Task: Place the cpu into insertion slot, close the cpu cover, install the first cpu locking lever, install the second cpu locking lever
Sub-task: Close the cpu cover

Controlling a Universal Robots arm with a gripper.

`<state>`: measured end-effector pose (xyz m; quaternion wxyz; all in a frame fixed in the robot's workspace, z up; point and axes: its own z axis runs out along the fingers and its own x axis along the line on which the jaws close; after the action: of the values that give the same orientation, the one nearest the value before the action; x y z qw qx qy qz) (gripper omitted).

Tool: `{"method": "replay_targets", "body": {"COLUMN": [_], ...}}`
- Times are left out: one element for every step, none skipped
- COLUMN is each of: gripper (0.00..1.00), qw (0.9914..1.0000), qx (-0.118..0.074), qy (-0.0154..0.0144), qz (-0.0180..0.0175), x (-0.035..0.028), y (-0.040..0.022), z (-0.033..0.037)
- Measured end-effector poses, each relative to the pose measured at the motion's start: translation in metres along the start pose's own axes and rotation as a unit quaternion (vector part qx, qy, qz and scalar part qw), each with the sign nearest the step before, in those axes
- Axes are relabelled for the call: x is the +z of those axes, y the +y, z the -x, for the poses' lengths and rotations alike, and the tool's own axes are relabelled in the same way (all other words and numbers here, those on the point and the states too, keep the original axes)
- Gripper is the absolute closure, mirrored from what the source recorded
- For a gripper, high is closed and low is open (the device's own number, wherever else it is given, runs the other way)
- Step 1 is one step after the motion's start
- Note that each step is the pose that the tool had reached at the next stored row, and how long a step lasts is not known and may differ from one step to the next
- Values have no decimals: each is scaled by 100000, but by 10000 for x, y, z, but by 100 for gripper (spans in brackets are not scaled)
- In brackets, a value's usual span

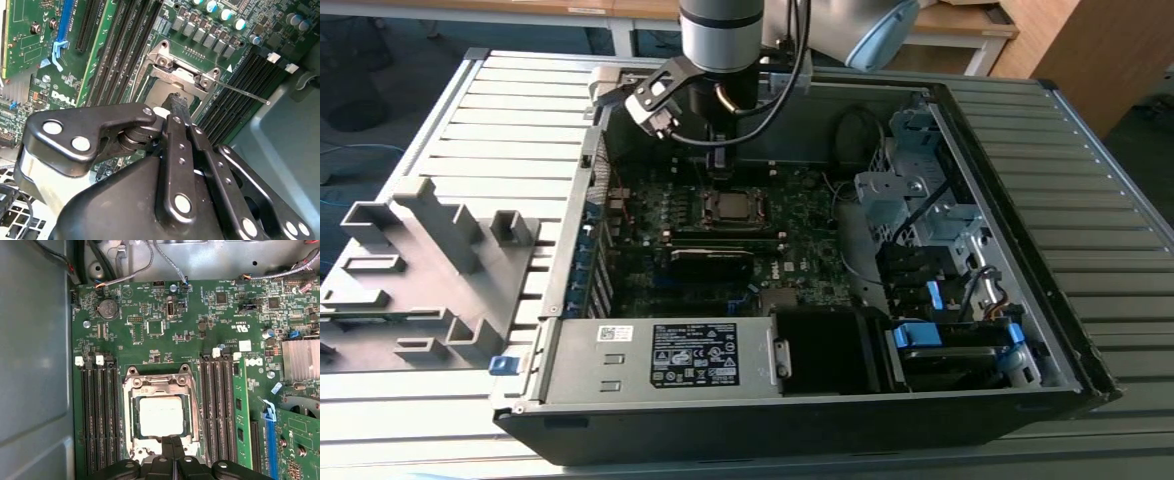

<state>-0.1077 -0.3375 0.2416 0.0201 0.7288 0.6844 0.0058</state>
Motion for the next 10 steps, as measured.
{"method": "replay_targets", "body": {"gripper": [89, 89, 89, 89, 89, 89, 89, 89, 89, 89], "qw": [100000, 100000, 100000, 99999, 99992, 99977, 99953, 99921, 99882, 99834], "qx": [-2, -5, -27, -423, -1260, -2162, -3057, -3959, -4854, -5750], "qy": [5, 10, 13, 26, 63, 97, 127, 156, 193, 227], "qz": [1, 7, 8, 15, 35, 54, 69, 80, 101, 120], "x": [0, 1, 1, 1, 2, 4, 4, 5, 6, 7], "y": [0, 0, 0, 0, 0, 0, 0, 0, 0, 0], "z": [0, 0, 0, 0, -1, -1, -1, 0, 0, -1]}}
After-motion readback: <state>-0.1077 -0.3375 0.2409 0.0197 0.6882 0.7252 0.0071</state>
